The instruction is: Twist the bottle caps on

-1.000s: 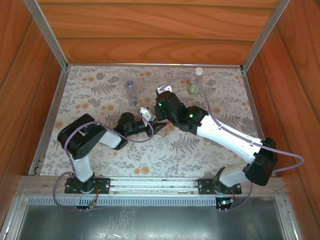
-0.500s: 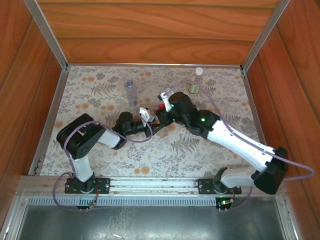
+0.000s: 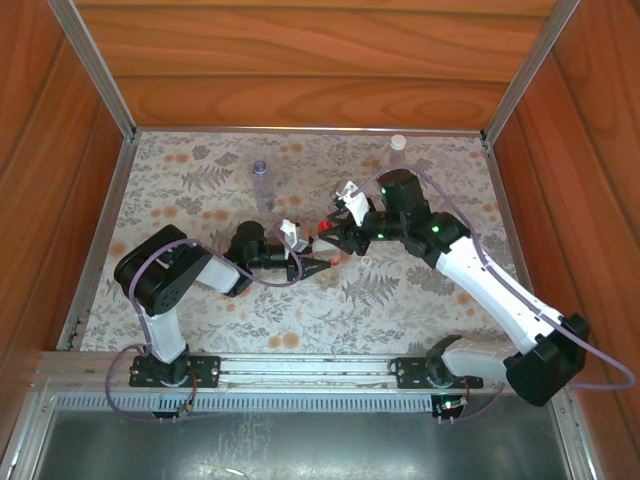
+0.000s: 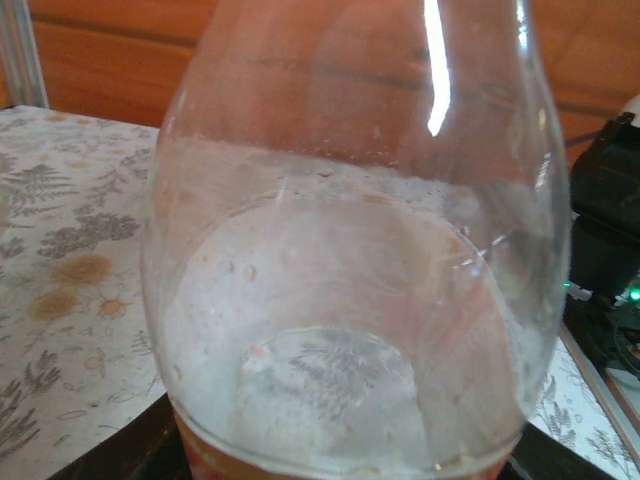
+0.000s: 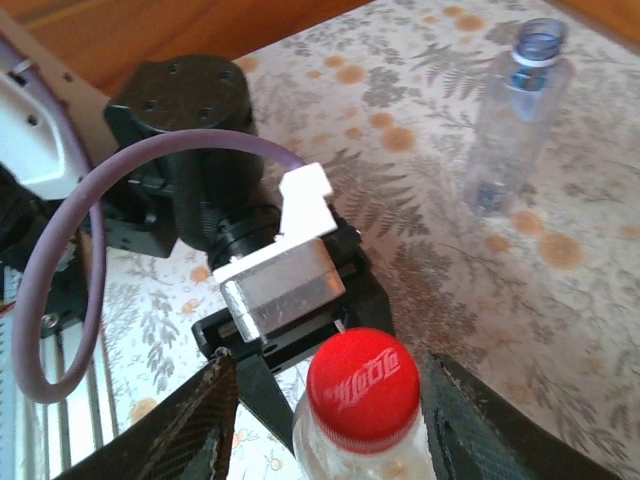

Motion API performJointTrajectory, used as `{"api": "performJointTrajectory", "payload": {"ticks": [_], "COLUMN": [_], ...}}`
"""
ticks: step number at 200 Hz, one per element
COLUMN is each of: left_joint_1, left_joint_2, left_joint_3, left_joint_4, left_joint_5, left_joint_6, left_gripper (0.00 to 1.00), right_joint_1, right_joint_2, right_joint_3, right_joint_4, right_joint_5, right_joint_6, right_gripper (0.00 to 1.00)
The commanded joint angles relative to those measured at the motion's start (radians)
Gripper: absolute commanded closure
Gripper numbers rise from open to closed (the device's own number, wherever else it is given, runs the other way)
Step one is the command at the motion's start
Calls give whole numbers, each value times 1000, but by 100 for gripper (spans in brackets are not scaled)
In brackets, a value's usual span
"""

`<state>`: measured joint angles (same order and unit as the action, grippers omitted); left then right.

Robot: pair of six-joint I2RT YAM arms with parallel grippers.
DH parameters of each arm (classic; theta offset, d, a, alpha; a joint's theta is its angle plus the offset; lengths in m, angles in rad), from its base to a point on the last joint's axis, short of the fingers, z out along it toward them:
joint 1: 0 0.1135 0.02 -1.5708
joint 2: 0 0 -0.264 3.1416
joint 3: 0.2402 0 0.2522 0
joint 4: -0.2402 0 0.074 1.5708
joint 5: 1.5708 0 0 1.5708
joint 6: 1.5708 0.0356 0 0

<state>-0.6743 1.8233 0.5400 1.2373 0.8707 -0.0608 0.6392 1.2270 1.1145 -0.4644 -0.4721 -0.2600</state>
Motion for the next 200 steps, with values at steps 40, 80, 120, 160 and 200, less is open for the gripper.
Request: {"api": "performJointTrajectory", "payload": {"ticks": [40,80,120,160,200], "left_joint_1": [2,9,8,-15,-55], "left_joint_2": [50,54,30,-12,-59], "left_joint_3": [0,11,6,-16,-33], "left_joint_4": [-108,-109,-109,-109,-110], "left_joint_5": [98,98,-65,-416,-640], "left_joint_6": [-28,-44,-50,-40,-26], "left_gripper": [49,49,49,50,51], "right_joint_1": [-35,-39,-38,40,223], "right_joint_2": [95,98,73,34,-25], "right_joint_3": [53,51,10,-122,-198], "right_joint_4": [-69,-78,-28,177,234], "right_joint_5": [-174,-178,-96,182,613], "right_joint_6": [-124,-127,-43,271,416], "right_gripper": [59,75,80,83,84]}}
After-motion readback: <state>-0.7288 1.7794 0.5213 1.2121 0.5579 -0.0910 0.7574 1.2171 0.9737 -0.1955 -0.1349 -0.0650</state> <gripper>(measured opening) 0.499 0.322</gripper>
